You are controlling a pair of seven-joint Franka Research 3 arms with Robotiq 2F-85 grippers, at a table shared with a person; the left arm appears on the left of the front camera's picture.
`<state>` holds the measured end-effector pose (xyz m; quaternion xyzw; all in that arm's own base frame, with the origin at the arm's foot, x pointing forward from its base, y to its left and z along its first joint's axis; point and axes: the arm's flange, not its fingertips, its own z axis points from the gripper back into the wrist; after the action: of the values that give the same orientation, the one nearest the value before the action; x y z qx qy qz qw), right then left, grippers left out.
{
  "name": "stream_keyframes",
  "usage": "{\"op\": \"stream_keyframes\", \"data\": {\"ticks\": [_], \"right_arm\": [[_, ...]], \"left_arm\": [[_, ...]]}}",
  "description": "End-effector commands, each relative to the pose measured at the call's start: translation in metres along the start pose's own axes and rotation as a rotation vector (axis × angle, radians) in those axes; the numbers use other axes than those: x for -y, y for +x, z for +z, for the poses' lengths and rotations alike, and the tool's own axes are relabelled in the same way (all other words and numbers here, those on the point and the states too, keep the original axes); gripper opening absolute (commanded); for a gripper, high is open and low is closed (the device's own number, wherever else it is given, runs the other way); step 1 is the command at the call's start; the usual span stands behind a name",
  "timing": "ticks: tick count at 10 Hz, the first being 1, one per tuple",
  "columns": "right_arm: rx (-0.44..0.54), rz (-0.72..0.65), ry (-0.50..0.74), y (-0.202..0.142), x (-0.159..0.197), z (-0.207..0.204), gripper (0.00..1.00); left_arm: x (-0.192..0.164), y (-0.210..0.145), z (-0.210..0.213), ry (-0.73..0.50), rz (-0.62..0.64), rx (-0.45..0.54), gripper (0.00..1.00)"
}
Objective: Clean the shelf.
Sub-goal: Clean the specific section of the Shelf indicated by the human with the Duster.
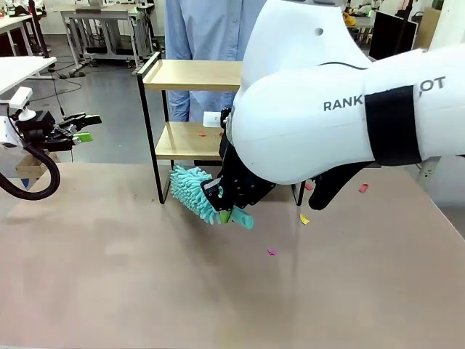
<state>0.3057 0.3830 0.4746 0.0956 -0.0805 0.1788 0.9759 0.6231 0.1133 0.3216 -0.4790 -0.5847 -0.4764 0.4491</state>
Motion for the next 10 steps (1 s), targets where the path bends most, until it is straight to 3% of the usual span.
{"op": "stream_keyframes", "data": {"ticks": [1,3,6,7,10], "right_arm": [[0.002,-0.001,0.001,0.001,0.0,0.0,0.13],[0.061,-0.127,-0.103,0.024,-0.036,-0.028,0.13],[0.129,-0.262,-0.149,0.045,-0.075,-0.058,0.13],[0.197,-0.336,-0.136,0.058,-0.085,-0.07,0.13],[0.265,-0.344,-0.189,0.08,-0.108,-0.098,0.13]], "left_arm": [[0.0,0.004,0.0,0.0,-0.011,-0.002,1.0],[0.0,0.004,0.0,0.0,-0.011,-0.002,1.0],[0.0,0.004,0.0,0.0,-0.011,-0.002,1.0],[0.0,0.004,0.0,0.0,-0.011,-0.002,1.0],[0.0,0.004,0.0,0.0,-0.011,-0.002,1.0]]}}
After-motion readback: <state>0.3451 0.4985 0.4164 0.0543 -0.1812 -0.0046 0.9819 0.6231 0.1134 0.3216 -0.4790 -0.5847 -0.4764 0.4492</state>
